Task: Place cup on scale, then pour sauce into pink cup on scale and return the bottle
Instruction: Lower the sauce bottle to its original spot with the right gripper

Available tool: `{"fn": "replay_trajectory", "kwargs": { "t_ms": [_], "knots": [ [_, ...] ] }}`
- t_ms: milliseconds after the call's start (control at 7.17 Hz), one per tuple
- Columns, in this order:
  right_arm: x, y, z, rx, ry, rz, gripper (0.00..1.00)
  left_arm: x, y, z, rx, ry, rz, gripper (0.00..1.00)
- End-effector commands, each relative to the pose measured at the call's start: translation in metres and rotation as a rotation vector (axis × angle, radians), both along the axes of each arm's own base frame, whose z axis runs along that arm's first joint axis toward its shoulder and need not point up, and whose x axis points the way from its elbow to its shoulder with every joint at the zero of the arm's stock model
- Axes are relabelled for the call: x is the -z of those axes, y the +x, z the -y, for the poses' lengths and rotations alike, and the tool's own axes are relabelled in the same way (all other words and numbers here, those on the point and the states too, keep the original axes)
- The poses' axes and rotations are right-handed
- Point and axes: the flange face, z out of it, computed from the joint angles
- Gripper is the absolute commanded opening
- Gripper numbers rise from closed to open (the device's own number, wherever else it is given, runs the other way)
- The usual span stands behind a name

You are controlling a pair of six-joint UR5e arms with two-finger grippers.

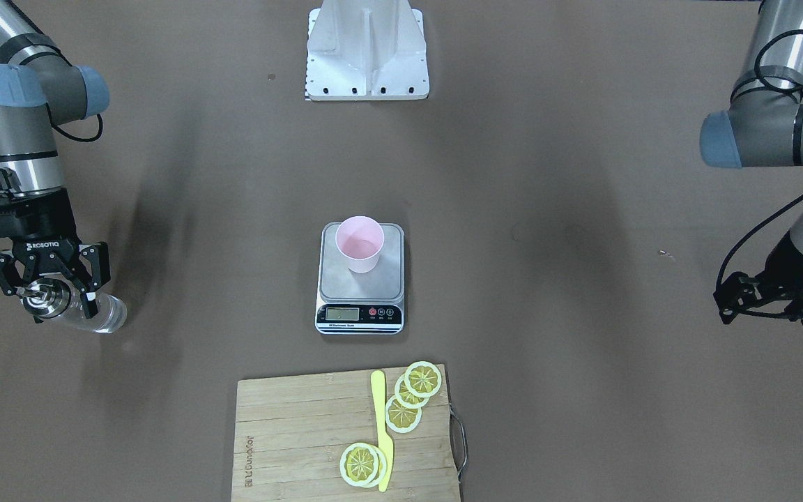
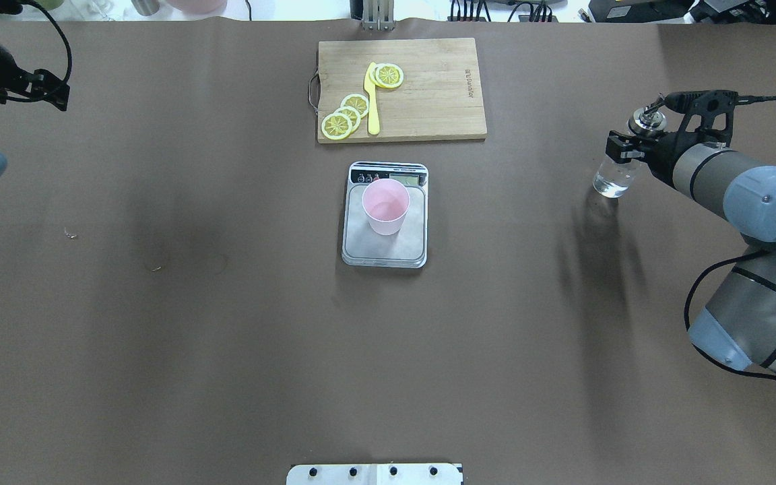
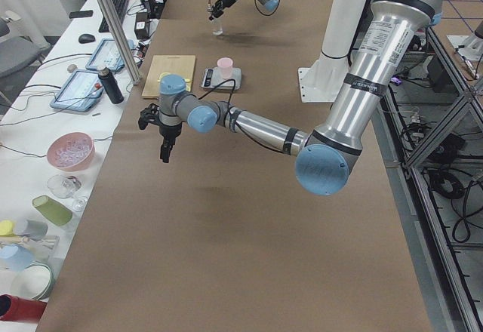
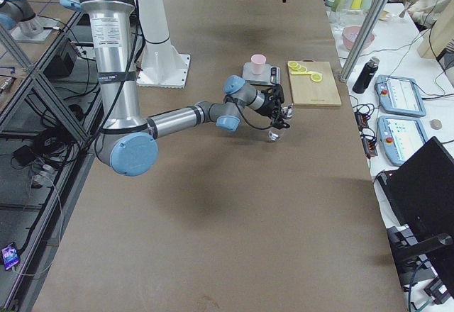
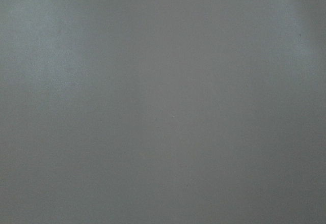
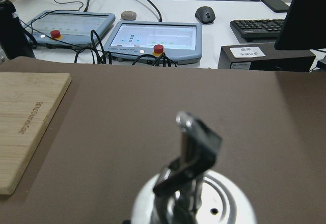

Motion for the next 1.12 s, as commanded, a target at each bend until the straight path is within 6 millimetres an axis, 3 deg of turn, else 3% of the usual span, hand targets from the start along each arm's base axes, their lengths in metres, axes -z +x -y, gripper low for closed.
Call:
{"fn": "replay_trajectory", "kwargs": {
  "t_ms": [0,977],
  "knots": [
    [-0.016,0.006,-0.003,-0.049,0.052,0.015,0.0,-0.002,0.0,0.0,-0.002,-0.003,0.002,0.99],
    [-0.014,-0.019,-0.016,-0.056,0.075,-0.016,0.0,-0.004,0.0,0.0,-0.003,-0.006,0.005,0.99]
  ]
}}
